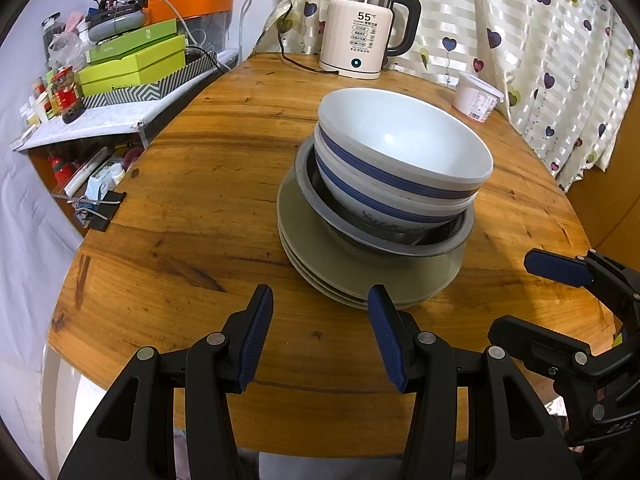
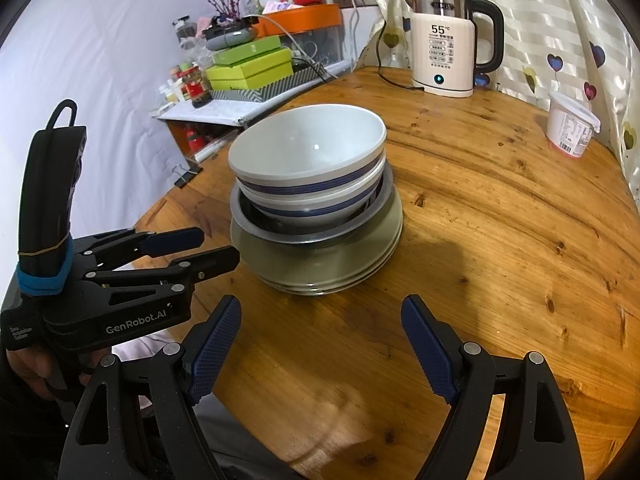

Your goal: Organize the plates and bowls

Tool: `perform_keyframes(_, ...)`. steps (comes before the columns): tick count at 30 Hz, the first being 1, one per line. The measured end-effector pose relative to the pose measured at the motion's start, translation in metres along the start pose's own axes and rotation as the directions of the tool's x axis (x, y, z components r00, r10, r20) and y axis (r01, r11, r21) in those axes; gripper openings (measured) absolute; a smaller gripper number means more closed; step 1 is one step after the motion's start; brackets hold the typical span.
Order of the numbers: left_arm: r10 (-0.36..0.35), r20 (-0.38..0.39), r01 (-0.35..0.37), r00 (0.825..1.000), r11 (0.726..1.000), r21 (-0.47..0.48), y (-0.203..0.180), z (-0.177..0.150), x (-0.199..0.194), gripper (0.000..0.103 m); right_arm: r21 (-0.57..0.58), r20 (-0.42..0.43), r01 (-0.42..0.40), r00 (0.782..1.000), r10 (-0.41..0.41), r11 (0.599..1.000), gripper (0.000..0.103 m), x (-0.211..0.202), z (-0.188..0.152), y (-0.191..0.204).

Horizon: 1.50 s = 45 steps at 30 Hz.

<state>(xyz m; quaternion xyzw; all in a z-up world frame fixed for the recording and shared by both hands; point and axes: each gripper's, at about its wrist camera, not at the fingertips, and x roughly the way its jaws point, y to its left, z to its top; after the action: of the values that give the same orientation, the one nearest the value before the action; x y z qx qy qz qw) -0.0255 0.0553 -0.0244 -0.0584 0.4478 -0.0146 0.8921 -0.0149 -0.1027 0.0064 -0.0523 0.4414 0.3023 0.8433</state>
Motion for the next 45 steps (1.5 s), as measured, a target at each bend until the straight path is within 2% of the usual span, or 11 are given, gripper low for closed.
perform_keyframes(35,0.019,0.003,-0.019,1.0,1.0,0.0,0.003,-0.001,-0.001,0.051,-0.036,-0.011,0.029,1.0,-0.029,0.999,0.083,-0.005,0.007,0.004)
perform_keyframes(45,0.043,-0.001,-0.043,0.999,0.999,0.002,0.0,0.0,0.001,0.051,-0.043,-0.018,0.012,1.0,-0.013,0.999,0.083,-0.002,0.01,0.003)
